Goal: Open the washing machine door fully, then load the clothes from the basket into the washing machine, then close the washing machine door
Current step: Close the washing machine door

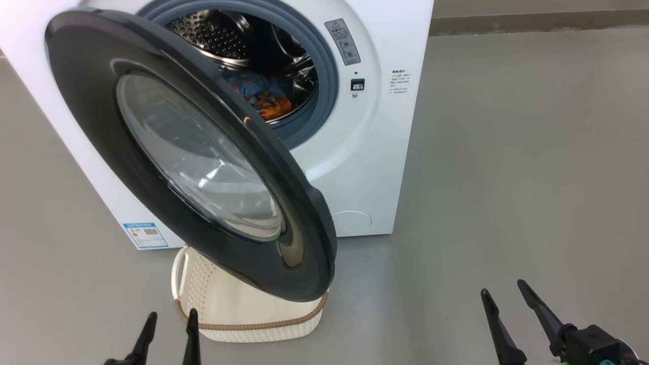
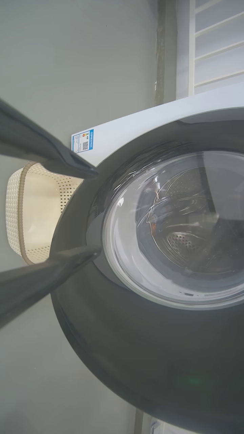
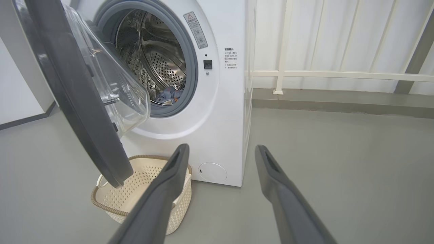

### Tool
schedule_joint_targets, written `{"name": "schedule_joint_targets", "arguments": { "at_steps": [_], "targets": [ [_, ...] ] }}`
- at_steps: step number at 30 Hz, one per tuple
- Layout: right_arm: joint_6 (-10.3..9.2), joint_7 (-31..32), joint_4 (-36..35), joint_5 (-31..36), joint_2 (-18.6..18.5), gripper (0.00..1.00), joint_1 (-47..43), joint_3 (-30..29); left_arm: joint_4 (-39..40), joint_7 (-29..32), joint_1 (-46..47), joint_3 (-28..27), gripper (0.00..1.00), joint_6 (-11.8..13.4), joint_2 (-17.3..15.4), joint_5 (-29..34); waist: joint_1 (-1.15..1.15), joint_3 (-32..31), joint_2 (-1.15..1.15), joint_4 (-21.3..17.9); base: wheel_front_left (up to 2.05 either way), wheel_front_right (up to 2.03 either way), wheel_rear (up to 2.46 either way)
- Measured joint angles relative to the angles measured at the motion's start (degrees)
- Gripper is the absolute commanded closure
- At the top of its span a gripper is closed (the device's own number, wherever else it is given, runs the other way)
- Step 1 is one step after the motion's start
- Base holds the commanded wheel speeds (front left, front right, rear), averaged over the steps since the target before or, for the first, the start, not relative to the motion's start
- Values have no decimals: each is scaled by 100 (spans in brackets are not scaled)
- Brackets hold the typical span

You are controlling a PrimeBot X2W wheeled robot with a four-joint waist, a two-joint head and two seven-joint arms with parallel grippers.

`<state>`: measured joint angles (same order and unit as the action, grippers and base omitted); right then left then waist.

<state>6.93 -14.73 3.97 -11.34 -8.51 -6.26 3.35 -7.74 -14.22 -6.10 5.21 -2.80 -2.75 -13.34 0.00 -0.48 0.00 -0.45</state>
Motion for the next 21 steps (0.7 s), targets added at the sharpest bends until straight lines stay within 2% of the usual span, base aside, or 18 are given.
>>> {"name": "schedule_joint_targets", "arguments": {
  "at_steps": [2, 3, 4, 5, 7, 8, 9, 21],
  "targets": [
    [0, 0, 21, 11, 1, 0, 0, 0, 0, 0, -1, 2, 0, 0, 0, 0, 0, -11, 0, -2, 0, 0, 0],
    [0, 0, 33, 12, 2, 6, 0, 0, 0, 0, -2, 3, 0, 1, 0, 0, 0, -15, 0, -3, 0, 0, 0],
    [0, 0, 44, 12, 4, 18, 0, 0, 1, 0, -4, 2, 0, 1, 0, 0, 0, -19, 0, -6, 0, 0, 0],
    [0, 0, 52, 12, 8, 18, 0, 0, 1, 0, -6, 3, 0, 1, 0, 0, 0, -22, 0, -8, 0, 0, 0],
    [0, 0, 69, 12, 14, 59, 0, 1, 1, 0, -9, 3, 0, 1, 1, -1, 0, -27, 0, -10, 0, 0, 0],
    [0, 0, 80, 12, 15, 92, 0, 3, 2, 0, -10, 3, 0, 1, 1, -1, -1, -27, 0, -10, 0, 0, 0],
    [0, 0, 92, 12, 15, 100, 0, 8, 4, 0, -10, 4, 0, 1, 1, -1, 0, -26, 0, -9, 0, 0, 0],
    [0, 0, 2, -98, 65, 100, 133, 29, 24, 0, -10, 20, 0, 1, 1, -1, 0, 27, 0, 24, 0, 0, 0]
  ]
}}
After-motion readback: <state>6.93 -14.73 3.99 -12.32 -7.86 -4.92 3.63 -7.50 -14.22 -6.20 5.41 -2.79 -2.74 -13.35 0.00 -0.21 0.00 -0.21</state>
